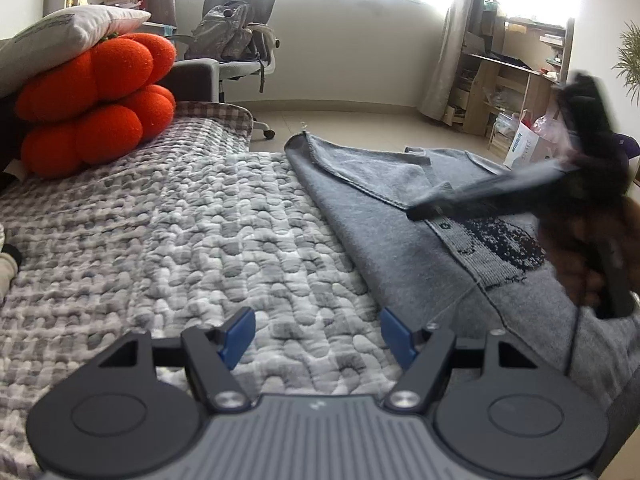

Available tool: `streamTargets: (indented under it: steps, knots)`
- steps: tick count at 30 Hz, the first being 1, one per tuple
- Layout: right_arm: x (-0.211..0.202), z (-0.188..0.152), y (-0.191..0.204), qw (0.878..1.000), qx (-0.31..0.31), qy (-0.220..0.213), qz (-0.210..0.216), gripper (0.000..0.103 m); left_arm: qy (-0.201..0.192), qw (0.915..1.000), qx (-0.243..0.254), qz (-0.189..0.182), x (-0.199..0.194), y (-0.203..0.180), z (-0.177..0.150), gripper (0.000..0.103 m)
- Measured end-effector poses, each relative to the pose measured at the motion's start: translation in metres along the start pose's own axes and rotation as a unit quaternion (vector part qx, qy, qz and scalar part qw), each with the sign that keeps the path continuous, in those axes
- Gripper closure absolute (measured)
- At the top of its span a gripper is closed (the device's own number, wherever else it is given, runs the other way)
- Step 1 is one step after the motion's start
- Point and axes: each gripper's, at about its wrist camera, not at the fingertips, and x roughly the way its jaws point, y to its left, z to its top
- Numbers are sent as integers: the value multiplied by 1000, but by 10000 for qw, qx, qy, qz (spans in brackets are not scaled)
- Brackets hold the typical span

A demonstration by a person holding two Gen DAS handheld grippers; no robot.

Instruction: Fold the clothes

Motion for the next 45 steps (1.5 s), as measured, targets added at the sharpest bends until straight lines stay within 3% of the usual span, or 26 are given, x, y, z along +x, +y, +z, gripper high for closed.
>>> streamTargets:
  steps: [5,9,12,17,21,25,29,31,35,39,42,45]
  knots:
    - [-21,-39,29,9953,-783,395,414,85,85,9999,20,-76,-9,4,-11,32]
    - [-47,-51,29,9935,-625,546,784,87,106,9997,37,-237,-12,-4,-12,32]
    - [-55,-37,31,9954,-684,604,303,87,134,9991,-45,-402,-14,-10,-8,36]
    - [-79,6,20,9978,423,343,-366,85,249,9974,-387,-559,-29,-14,2,40]
    - [-110,9,33,9933,759,161,-851,84,142,9958,-752,-496,-64,-13,24,40]
    - [-129,-30,50,9869,1277,119,-983,80,130,9954,-919,-254,-95,-32,21,39]
    - [-144,-77,81,9913,980,161,-860,80,124,9942,-1073,-2,-126,-53,16,39]
    - [-153,-97,87,9918,1106,5,-647,80,269,9928,-1165,74,-122,-63,4,39]
    - [-151,-141,88,9888,1453,263,-195,80,512,9902,-1292,138,-108,-83,-32,39]
    - [-155,-160,99,9895,1429,165,132,80,678,9888,-1319,173,-94,-94,-69,40]
    - [-153,-171,96,9867,1618,176,31,80,926,9839,-1527,79,-80,-94,-87,53]
    - [-155,-176,90,9838,1783,85,183,80,974,9844,-1462,-30,-73,-102,-96,55]
